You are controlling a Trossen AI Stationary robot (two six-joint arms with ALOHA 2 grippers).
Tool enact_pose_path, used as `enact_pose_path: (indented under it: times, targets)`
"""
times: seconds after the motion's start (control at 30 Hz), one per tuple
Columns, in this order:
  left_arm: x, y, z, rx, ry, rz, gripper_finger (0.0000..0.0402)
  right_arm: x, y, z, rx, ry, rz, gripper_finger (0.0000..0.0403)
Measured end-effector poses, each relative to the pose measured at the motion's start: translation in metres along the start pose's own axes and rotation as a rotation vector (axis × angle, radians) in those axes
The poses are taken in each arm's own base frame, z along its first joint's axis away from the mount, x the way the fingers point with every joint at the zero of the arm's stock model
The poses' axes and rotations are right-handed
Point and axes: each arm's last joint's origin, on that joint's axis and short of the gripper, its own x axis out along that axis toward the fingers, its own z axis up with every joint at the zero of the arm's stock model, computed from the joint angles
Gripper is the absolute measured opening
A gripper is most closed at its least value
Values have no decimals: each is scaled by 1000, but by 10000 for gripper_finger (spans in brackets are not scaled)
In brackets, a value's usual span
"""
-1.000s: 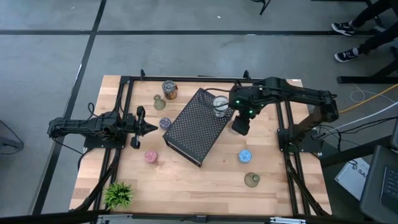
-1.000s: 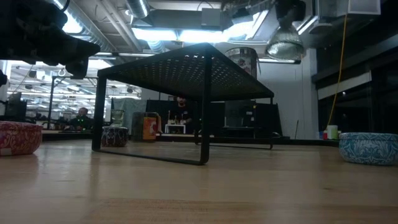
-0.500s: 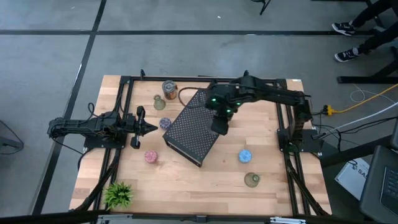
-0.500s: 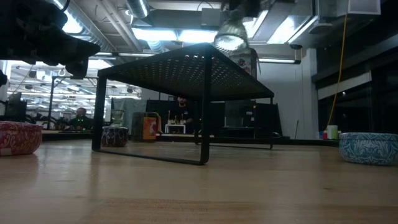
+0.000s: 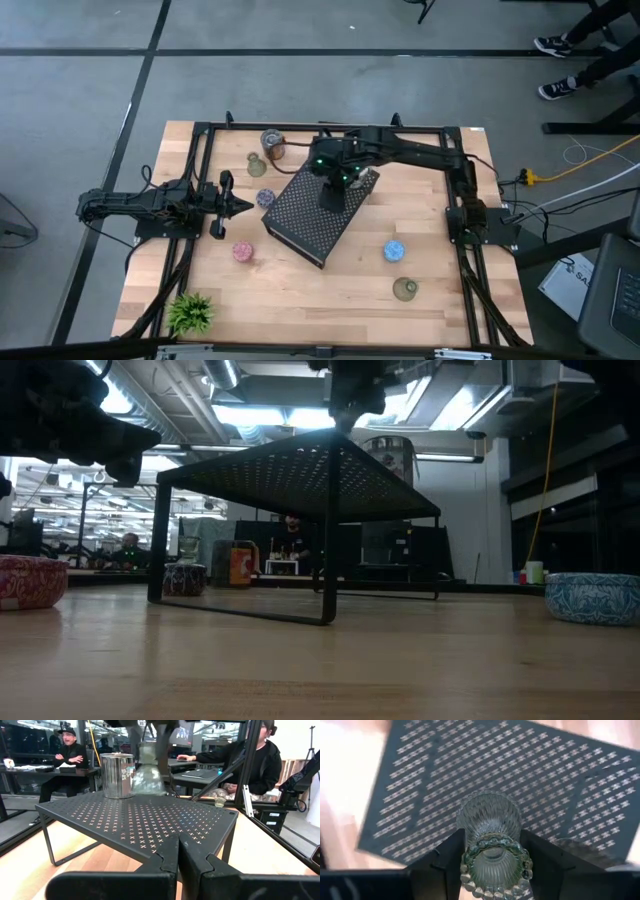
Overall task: Pick & Place candle stick holders
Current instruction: Put the top right glass candle holder on the shelf
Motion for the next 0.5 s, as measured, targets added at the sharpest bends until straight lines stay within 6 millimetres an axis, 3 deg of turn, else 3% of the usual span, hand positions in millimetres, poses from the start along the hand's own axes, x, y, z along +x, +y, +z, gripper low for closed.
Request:
enact_pose_path:
  times: [0.5]
  targets:
    - [0,0,0,0,0,0,2,13,-6,5,-4,15,-24,172]
